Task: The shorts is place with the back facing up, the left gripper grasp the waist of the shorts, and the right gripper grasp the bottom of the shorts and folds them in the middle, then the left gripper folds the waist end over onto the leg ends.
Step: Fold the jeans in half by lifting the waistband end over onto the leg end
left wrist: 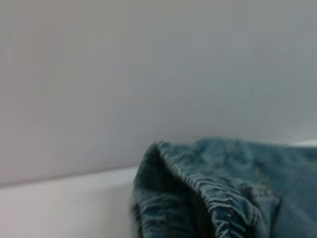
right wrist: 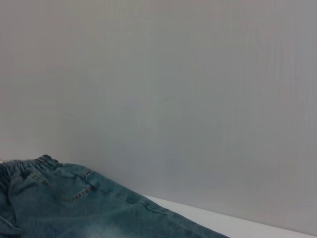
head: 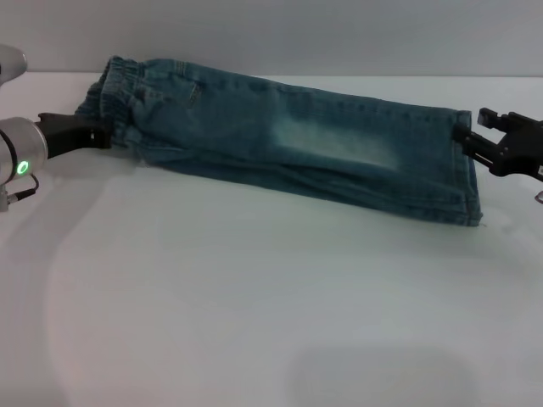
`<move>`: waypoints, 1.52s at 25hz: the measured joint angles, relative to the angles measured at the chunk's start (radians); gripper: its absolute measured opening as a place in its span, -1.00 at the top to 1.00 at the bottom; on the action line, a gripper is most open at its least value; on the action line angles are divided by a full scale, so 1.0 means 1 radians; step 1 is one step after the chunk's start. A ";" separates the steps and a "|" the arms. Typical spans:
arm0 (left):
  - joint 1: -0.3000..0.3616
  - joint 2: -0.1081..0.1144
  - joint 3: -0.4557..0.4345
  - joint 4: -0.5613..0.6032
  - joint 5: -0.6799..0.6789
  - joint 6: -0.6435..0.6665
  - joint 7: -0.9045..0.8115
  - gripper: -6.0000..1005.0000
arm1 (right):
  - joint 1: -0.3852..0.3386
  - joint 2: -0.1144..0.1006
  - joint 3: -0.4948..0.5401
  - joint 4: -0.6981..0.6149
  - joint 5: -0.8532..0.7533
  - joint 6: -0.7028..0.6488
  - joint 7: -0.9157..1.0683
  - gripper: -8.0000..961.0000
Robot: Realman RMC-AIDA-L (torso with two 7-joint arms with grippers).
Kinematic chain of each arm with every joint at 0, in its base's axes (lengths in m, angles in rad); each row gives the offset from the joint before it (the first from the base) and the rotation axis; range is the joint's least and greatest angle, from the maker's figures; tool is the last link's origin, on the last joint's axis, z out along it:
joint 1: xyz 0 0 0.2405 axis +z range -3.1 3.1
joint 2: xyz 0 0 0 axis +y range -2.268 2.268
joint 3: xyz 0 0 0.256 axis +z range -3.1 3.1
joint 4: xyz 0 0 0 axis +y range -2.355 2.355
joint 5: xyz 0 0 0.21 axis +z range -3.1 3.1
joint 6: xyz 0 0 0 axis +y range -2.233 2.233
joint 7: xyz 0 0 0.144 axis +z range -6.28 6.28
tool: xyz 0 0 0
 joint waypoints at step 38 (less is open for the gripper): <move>0.191 0.007 0.224 0.669 -0.382 0.452 -0.037 0.86 | 0.273 0.004 -0.171 0.164 0.024 0.273 0.001 -0.09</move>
